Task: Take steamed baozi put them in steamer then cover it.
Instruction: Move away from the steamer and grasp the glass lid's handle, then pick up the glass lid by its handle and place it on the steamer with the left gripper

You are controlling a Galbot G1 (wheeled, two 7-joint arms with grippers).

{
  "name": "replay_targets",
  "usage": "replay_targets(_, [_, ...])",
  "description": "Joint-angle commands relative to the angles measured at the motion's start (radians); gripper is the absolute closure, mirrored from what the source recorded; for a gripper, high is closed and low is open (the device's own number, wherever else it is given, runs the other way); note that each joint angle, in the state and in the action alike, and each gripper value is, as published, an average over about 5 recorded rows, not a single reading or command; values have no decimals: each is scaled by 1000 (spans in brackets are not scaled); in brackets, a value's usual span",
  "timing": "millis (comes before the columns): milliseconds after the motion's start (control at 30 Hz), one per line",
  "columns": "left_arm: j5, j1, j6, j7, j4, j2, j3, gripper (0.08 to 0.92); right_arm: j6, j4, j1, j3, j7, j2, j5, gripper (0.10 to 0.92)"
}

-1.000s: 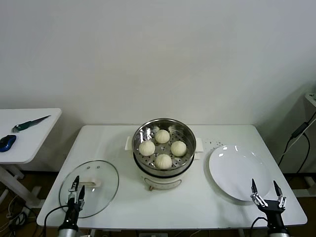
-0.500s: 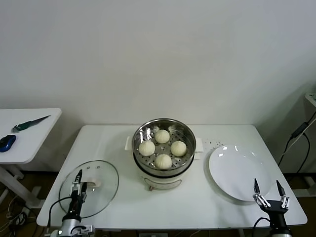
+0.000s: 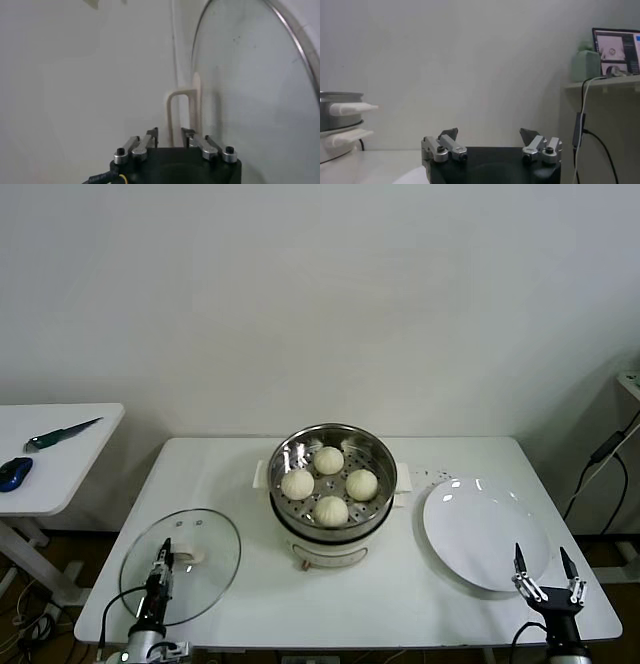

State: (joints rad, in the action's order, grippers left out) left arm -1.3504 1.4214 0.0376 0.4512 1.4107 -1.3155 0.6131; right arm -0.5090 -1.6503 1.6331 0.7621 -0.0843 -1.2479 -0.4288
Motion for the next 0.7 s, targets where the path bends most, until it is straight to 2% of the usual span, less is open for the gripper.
replay_targets(33, [-4, -6, 0, -3, -14, 5, -3, 701, 2, -3, 0, 0, 0, 0, -1, 203])
replay_targets(167, [-4, -8, 2, 0, -19, -2, -1, 812, 4, -6, 0, -1, 0, 0, 0, 203])
replay_targets(267, [-3, -15, 1, 6, -23, -6, 2, 856, 5, -8, -1, -2, 0, -1, 0, 203])
replay_targets(500, [19, -12, -1, 12, 15, -5, 12, 859, 14, -20, -3, -4, 0, -4, 2, 203])
replay_targets(700, [122, 33, 39, -68, 195, 31, 17, 859, 34, -34, -3, -4, 20, -8, 22, 203])
